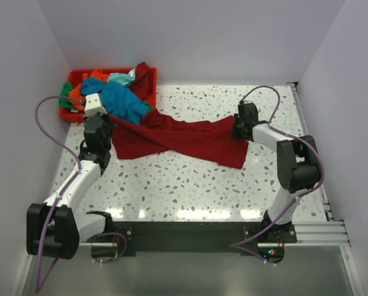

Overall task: Fold and stack the t-shirts
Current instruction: Flatten the tshirt out, then fold the tshirt

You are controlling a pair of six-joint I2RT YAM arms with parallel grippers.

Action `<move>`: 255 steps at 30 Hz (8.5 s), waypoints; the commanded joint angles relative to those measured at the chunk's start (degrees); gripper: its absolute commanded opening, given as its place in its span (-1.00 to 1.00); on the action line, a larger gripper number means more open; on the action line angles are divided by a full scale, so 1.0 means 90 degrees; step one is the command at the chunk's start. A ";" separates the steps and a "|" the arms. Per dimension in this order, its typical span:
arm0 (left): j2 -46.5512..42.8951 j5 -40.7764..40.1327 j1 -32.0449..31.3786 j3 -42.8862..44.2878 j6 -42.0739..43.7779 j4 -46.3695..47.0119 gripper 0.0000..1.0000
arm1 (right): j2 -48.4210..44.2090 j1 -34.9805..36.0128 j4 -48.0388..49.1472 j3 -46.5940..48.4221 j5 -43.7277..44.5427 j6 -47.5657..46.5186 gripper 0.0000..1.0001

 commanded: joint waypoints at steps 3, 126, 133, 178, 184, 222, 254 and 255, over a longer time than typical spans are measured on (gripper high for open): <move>0.0008 0.0018 0.0061 0.0068 0.0068 0.0245 -1.00 | 0.0188 -0.0055 0.0235 0.0280 -0.0043 -0.0078 -0.34; -0.1506 0.4979 0.0051 0.6111 -0.0136 0.1144 -1.00 | -0.6512 -0.0065 -0.1727 0.4712 0.1090 -0.1806 -1.00; -0.0327 0.5057 0.0051 0.6172 -0.0517 0.1534 -1.00 | -0.5576 -0.0055 -0.1592 0.4422 0.1948 -0.1972 -1.00; 0.2176 0.2352 -0.0437 0.0371 -0.0762 -0.0037 1.00 | -0.2508 0.0736 0.0567 -0.0901 -0.0219 0.0566 0.98; 0.2819 0.2440 -0.0427 0.0681 -0.0928 -0.0281 1.00 | -0.1504 0.0717 0.0499 -0.0697 -0.0180 0.0830 0.98; 0.4648 0.2997 0.0051 0.2774 -0.0762 -0.1190 1.00 | 0.1665 -0.0348 -0.0126 0.2135 -0.1145 0.1046 0.98; 0.1646 0.1873 -0.1374 -0.0451 -0.1387 -0.1161 1.00 | -0.1628 0.0844 0.0010 -0.1302 -0.0199 0.1016 0.96; 0.1804 0.1864 -0.1355 -0.0372 -0.1358 -0.1180 1.00 | -0.1579 0.0844 -0.0019 -0.1273 -0.0170 0.0996 0.97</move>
